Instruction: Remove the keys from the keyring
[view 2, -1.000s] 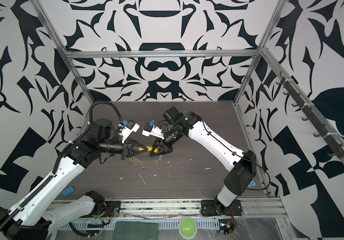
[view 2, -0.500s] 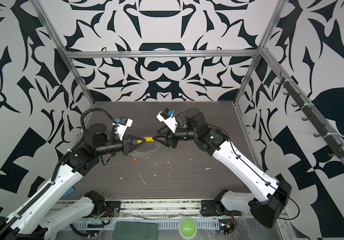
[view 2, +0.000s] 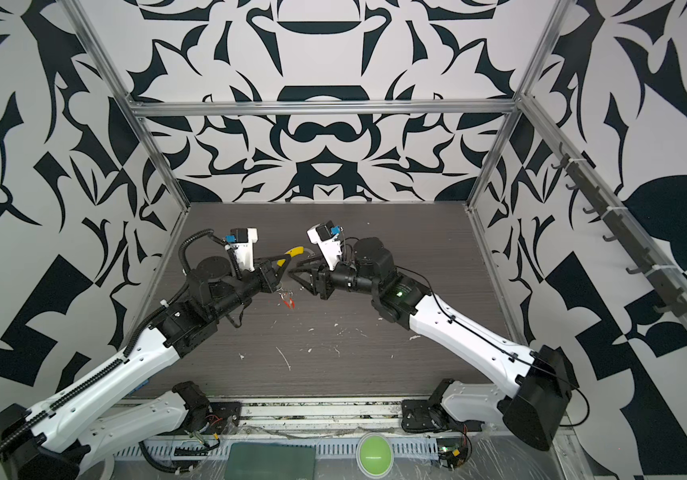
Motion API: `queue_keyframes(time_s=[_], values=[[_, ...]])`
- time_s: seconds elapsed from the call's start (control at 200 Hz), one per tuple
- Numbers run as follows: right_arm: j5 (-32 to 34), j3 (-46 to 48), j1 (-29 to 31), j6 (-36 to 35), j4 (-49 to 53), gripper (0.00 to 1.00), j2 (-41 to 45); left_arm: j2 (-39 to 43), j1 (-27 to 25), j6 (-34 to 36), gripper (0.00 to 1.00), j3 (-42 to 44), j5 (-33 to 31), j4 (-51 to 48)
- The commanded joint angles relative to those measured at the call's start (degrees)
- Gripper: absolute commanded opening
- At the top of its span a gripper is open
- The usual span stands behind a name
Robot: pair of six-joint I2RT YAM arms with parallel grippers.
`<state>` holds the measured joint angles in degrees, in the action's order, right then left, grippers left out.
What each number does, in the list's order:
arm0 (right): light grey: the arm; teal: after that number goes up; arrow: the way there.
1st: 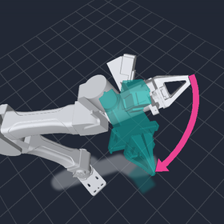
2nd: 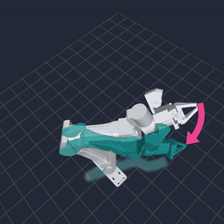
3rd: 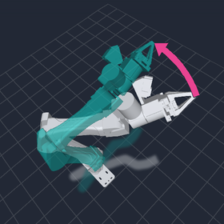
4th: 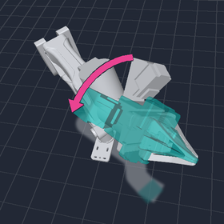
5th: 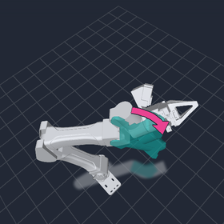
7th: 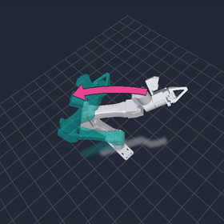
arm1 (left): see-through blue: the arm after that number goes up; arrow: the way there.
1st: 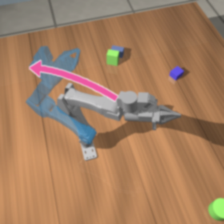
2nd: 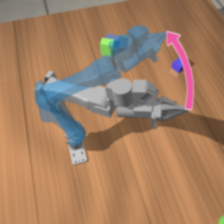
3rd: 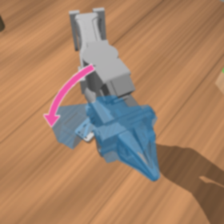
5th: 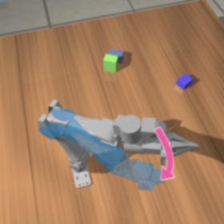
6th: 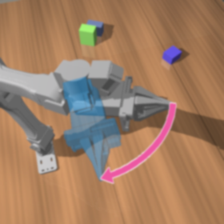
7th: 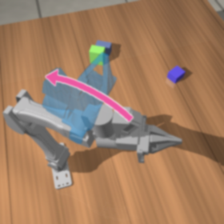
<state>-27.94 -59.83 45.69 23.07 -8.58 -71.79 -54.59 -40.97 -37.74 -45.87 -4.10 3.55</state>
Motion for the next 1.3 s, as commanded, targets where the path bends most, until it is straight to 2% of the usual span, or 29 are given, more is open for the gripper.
queue_keyframes(time_s=[0.0,0.185,0.495,0.63,0.825,1.3], values=[[-1.3,0.2,1.0,5.7,-9.8,0.39,-0.7,1.8,-0.1,-1.1,0.00,2.4,-2.7,10.1],[-2.3,0.3,2.8,5.1,-9.6,0.34,-1.7,2.9,-0.1,-0.5,0.00,3.9,-2.3,12.4],[1.2,4.8,3.1,4.7,-10.8,0.33,0.8,5.8,-0.1,0.3,0.00,6.3,-2.8,15.3],[-2.1,3.6,3.2,5.6,-11.6,0.33,-1.5,6.3,-0.1,0.6,0.00,6.8,-1.1,16.6],[-3.3,1.9,3.9,5.5,-11.4,0.33,-3.2,6.3,-0.1,0.7,0.00,7.0,0.4,17.4],[-2.5,0.9,4.7,6.6,-12.9,0.28,-5.0,5.5,-0.1,0.3,0.00,7.3,2.2,19.3]])
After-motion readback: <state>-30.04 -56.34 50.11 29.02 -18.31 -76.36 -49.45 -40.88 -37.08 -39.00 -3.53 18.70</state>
